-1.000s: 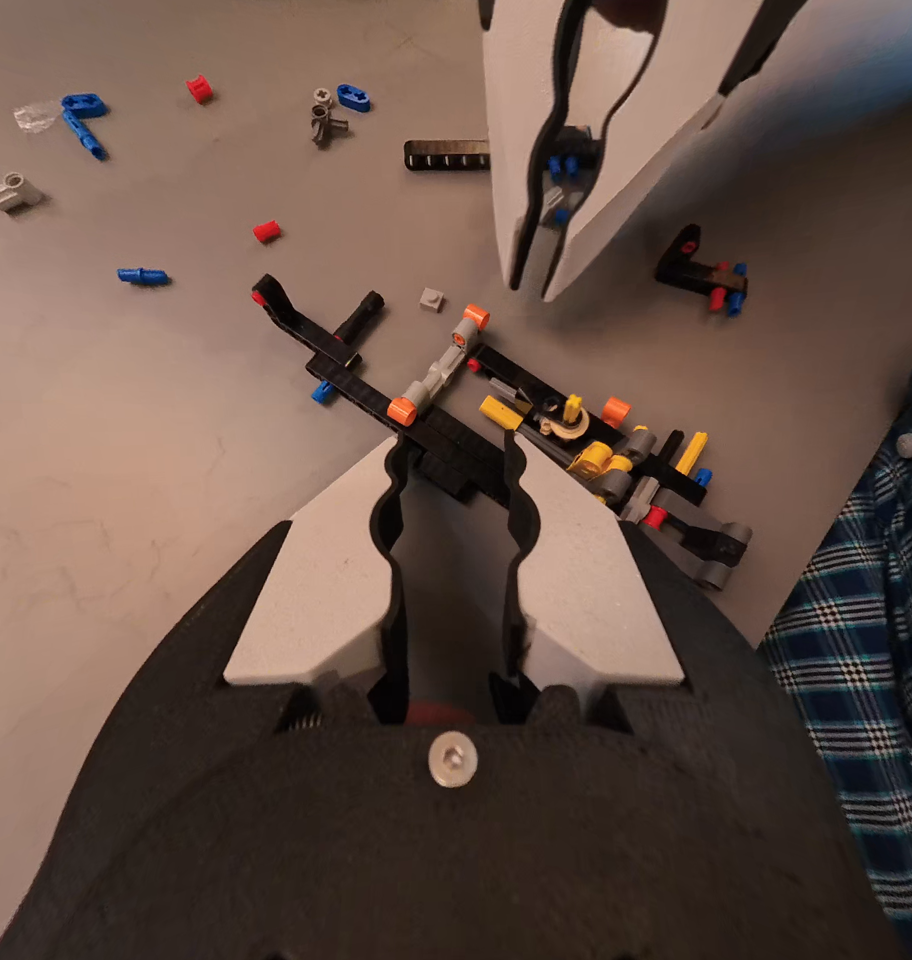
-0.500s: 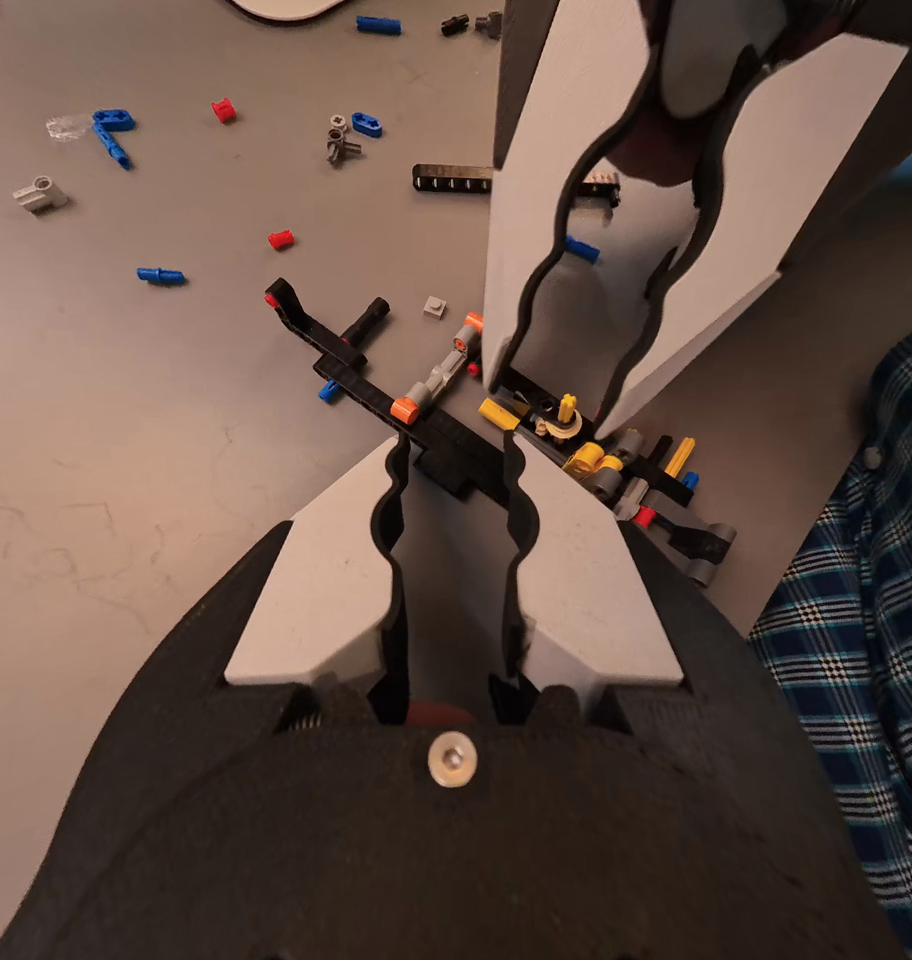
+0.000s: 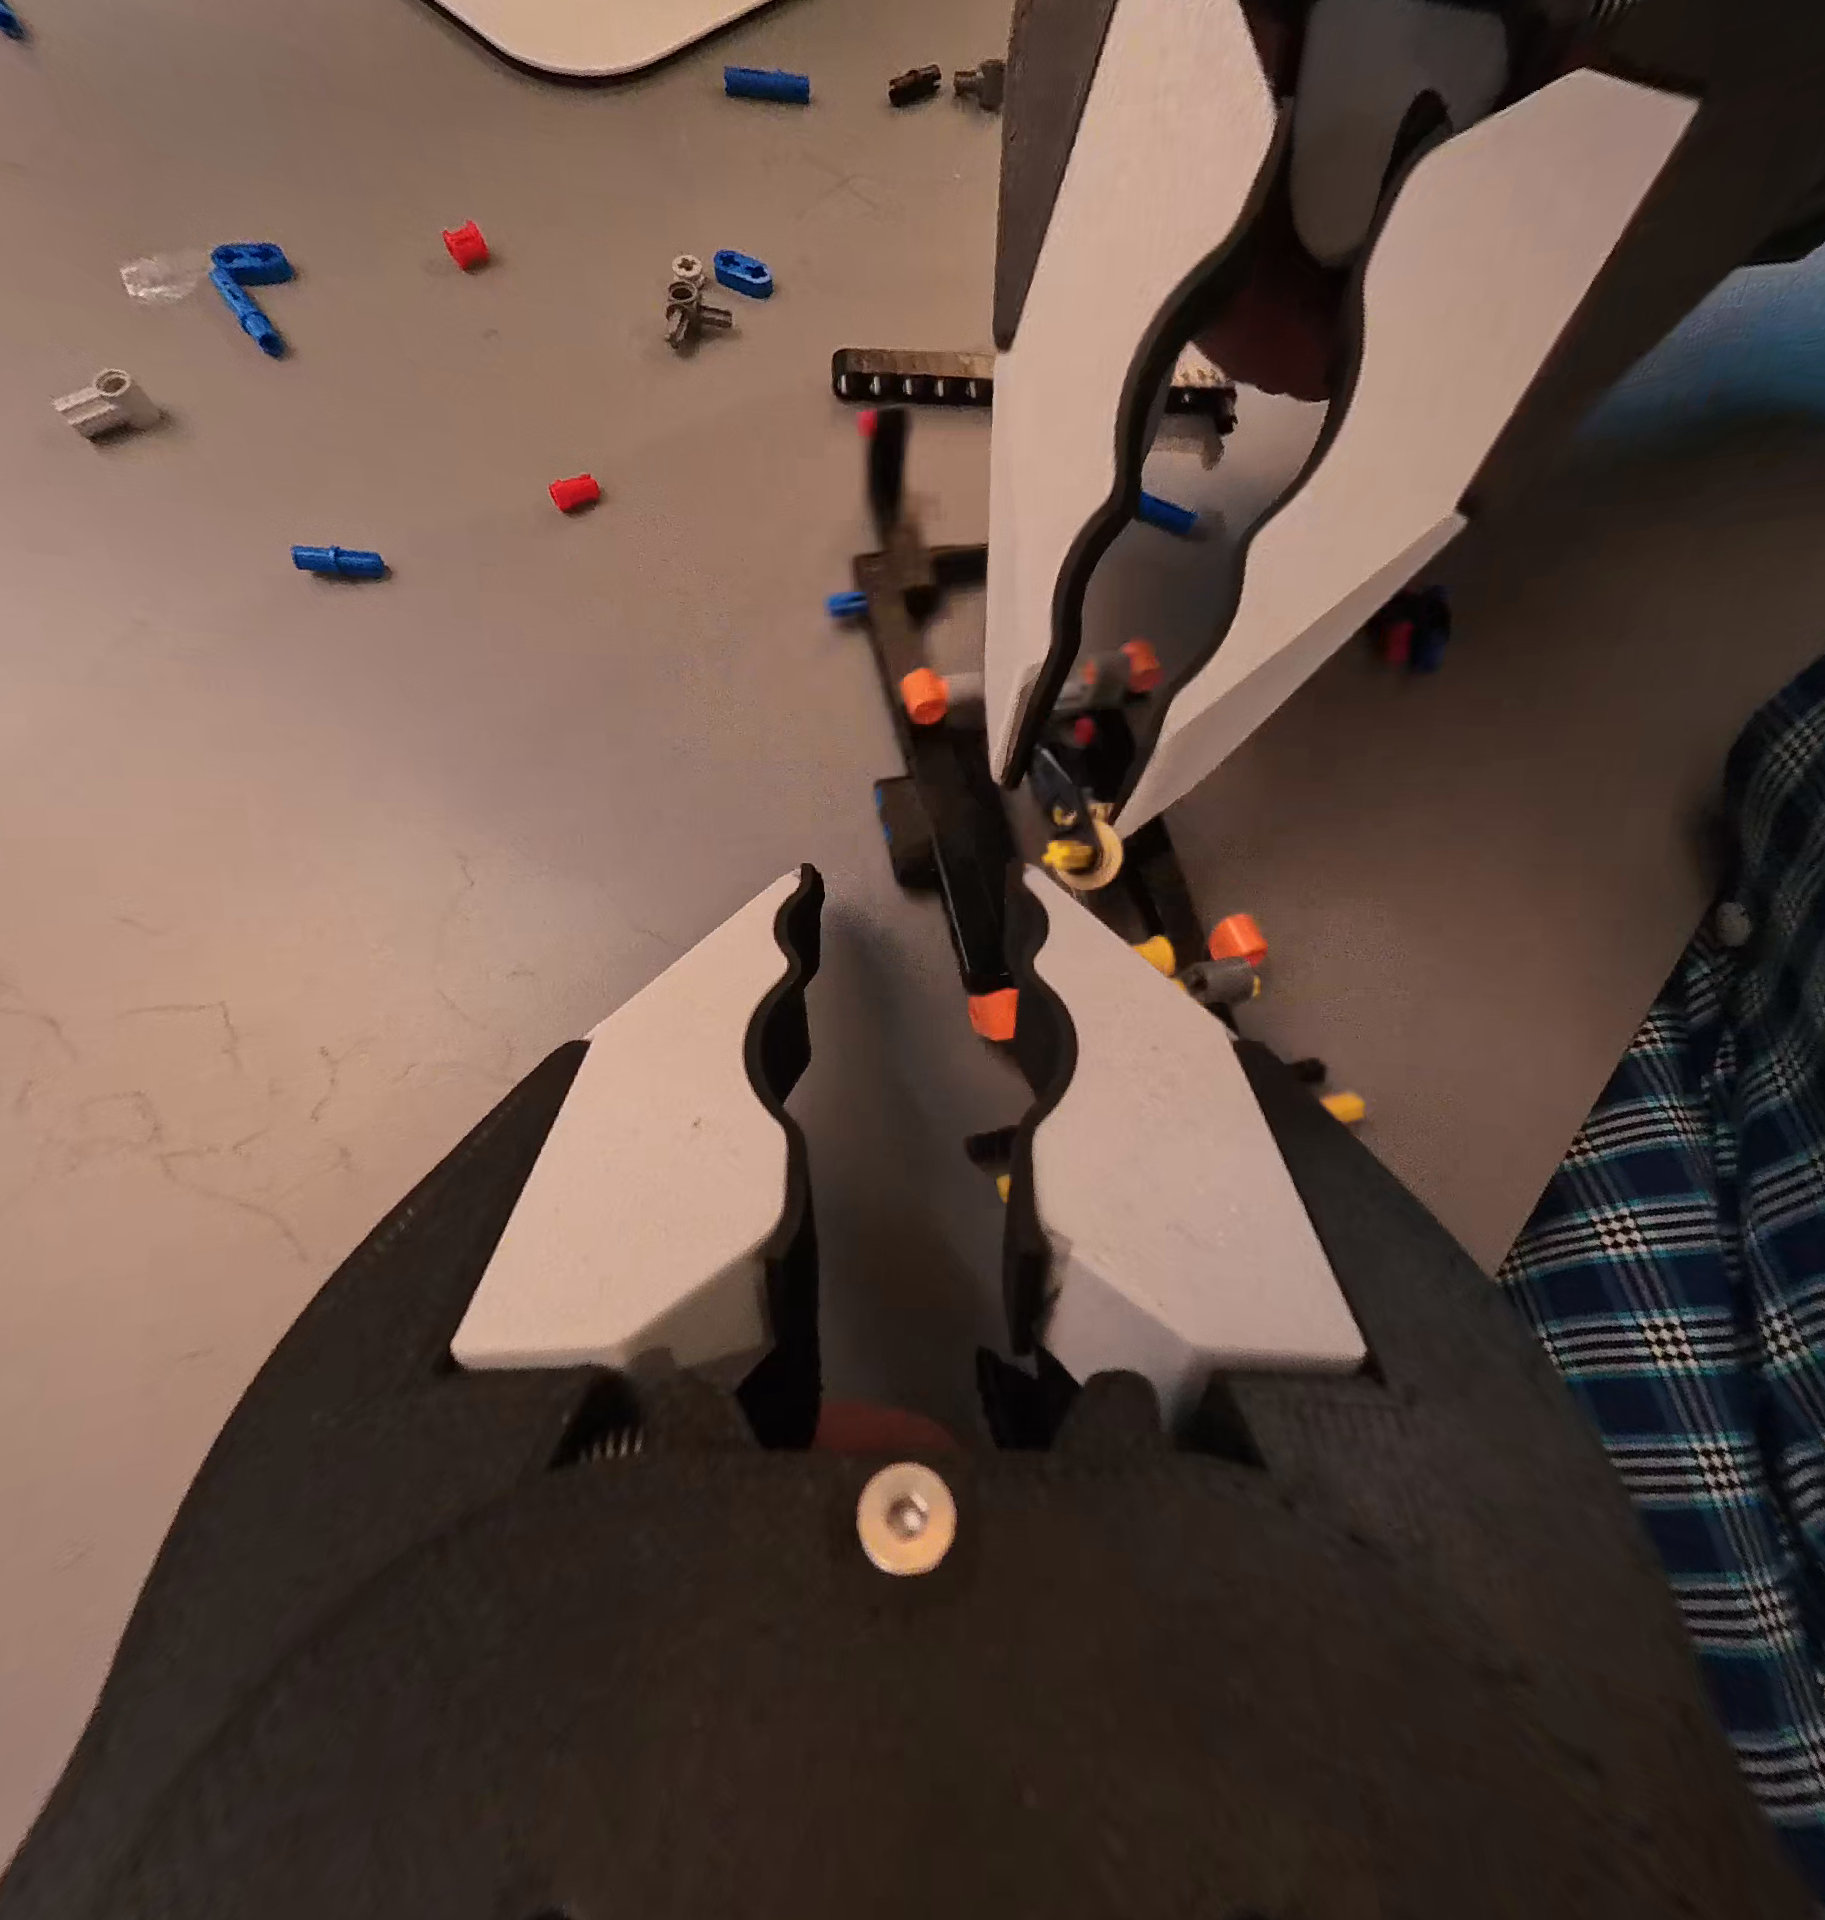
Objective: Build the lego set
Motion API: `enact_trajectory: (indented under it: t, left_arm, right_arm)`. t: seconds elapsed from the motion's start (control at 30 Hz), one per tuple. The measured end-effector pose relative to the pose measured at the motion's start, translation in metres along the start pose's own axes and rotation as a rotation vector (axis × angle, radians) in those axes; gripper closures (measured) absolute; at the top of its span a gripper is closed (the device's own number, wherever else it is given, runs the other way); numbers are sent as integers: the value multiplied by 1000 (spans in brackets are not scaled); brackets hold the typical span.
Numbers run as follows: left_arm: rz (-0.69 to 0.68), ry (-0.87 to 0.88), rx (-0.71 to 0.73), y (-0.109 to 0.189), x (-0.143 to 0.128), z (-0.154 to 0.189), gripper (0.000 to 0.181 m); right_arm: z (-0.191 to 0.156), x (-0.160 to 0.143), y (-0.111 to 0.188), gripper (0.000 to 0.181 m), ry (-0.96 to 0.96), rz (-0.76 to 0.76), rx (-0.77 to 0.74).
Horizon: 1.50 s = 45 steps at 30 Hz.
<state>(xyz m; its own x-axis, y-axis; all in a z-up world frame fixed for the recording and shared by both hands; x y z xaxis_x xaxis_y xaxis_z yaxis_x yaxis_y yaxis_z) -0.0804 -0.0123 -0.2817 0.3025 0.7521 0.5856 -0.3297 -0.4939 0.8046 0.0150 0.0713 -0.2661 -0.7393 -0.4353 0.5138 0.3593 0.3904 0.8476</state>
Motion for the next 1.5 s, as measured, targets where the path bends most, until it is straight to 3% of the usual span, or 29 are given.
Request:
enact_trajectory:
  t: [0.03, 0.47, 1.1, 1.5]
  left_arm:
    - [-1, 0, 0, 0, 0, 0, 147]
    - [1, 10, 9, 3, -2, -1, 148]
    - [6, 3, -2, 4, -4, 0, 148]
    - [18, 6, -9, 6, -3, 0, 149]
  right_arm:
    - [0, -1, 0, 166, -1, -5, 0]
    - [6, -7, 15, 164, 48, -6, 53]
    - [20, 0, 1, 148, 279, -143, 115]
    - [21, 1, 0, 156, 306, -98, 141]
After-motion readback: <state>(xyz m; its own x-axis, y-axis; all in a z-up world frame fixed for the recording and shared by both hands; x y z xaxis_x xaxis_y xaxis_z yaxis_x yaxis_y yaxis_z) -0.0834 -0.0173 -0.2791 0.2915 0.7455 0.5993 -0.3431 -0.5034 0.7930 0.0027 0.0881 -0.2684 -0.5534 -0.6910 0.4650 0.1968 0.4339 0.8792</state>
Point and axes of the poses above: each gripper's, where its closed fingertips meet, y back along the fingers, x out of its top, z = x × y across the jaws, the point moved 8 cm from there along y, back along the fingers, and after that the axes turned 14 degrees about -z, right-handed, at the moved point
